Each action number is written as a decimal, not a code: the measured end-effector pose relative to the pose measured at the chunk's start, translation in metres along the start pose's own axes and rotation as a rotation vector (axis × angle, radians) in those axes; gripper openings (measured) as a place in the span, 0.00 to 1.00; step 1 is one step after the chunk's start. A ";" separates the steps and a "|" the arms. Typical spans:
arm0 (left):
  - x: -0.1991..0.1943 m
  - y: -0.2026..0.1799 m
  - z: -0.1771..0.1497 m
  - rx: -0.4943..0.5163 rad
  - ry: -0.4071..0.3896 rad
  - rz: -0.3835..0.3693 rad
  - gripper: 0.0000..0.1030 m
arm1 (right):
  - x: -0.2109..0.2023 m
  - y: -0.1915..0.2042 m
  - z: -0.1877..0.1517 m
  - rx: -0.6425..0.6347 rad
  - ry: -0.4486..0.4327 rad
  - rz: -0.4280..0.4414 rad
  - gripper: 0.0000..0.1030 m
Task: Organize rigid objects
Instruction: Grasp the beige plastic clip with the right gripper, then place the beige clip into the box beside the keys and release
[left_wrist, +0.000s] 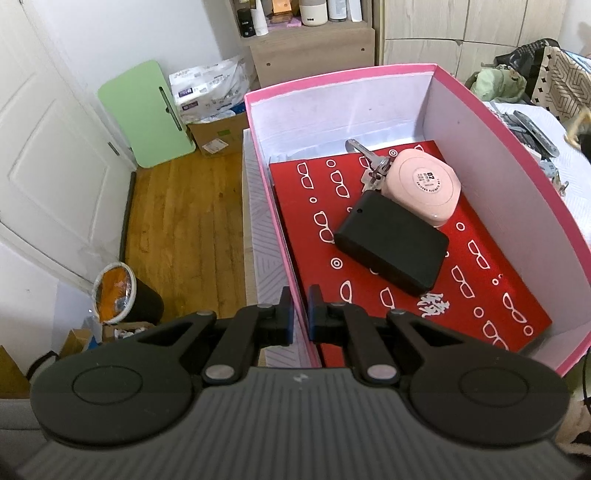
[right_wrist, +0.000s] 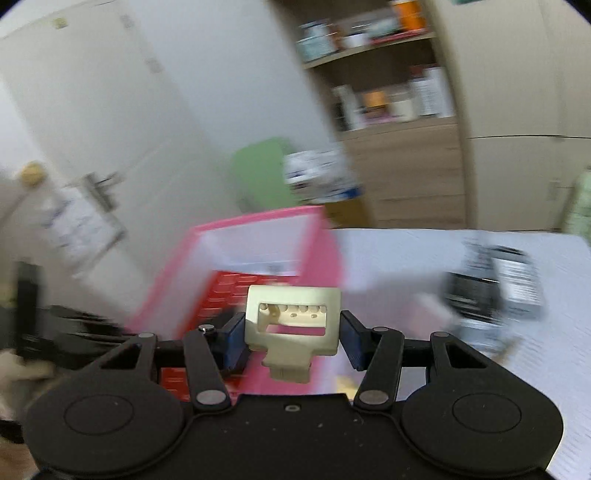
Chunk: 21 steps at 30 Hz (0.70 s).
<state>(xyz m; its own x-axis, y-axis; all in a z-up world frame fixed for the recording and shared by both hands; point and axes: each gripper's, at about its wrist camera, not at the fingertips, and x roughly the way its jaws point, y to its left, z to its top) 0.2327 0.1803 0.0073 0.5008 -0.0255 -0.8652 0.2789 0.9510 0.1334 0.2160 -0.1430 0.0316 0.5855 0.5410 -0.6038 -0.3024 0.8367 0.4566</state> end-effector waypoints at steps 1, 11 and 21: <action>0.001 -0.001 0.000 -0.001 -0.002 0.003 0.05 | 0.006 0.009 0.006 -0.008 0.019 0.034 0.57; 0.001 0.000 -0.004 -0.014 -0.018 0.002 0.05 | 0.133 0.080 0.045 -0.040 0.295 0.149 0.57; 0.000 0.003 -0.003 -0.028 -0.008 -0.017 0.06 | 0.216 0.088 0.056 -0.075 0.339 -0.010 0.65</action>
<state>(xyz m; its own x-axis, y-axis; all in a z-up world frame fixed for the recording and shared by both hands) 0.2314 0.1846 0.0060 0.5025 -0.0445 -0.8634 0.2646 0.9587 0.1046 0.3583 0.0425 -0.0219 0.3089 0.5195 -0.7967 -0.3595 0.8393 0.4079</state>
